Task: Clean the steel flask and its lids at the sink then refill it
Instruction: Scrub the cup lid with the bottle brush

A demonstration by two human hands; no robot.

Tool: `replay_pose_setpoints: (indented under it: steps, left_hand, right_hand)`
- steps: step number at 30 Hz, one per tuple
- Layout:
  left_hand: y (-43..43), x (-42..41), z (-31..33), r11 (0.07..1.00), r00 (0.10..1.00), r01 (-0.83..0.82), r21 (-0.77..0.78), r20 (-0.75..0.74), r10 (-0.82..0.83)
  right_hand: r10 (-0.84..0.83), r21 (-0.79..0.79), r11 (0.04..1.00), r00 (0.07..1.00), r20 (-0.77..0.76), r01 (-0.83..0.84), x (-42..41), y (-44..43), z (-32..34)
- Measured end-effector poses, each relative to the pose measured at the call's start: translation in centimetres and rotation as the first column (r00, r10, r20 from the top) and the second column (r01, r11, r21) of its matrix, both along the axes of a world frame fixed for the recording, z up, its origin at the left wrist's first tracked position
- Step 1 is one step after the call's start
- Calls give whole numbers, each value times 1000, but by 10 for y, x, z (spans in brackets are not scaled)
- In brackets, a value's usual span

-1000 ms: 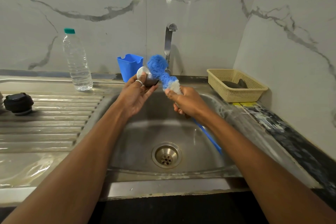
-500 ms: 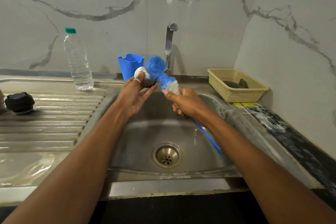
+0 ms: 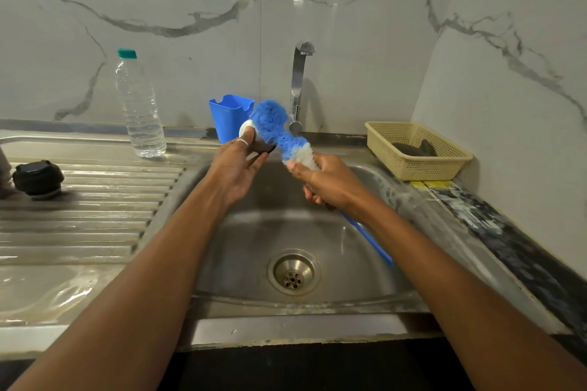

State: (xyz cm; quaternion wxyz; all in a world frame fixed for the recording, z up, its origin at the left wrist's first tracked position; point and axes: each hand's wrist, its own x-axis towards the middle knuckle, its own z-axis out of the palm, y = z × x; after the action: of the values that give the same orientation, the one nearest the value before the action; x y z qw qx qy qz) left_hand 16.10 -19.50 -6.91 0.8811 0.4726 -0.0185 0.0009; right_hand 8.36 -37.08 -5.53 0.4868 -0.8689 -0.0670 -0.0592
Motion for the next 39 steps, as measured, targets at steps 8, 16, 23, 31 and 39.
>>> replay_pose_setpoints:
  steps: [8,16,23,31,39]
  left_hand:
    - [0,-3,3,993,1000,1,-118,-15,-3]
    - [2,-6,5,991,999,45,-129,10,-44]
    - [1,-2,5,988,999,33,-149,8,-32]
    - [-1,-5,7,998,1000,16,-65,-1,-16]
    - [1,-2,5,989,1000,-15,-148,-5,14]
  right_hand:
    - [-50,-54,997,998,42,53,1,-1,2]
    - [-48,-120,991,995,93,59,3,3,1]
    - [-67,-112,991,992,105,79,3,1,-1]
    - [-4,-123,992,992,126,19,-2,4,2]
    - [-81,-128,987,986,144,100,2,1,0]
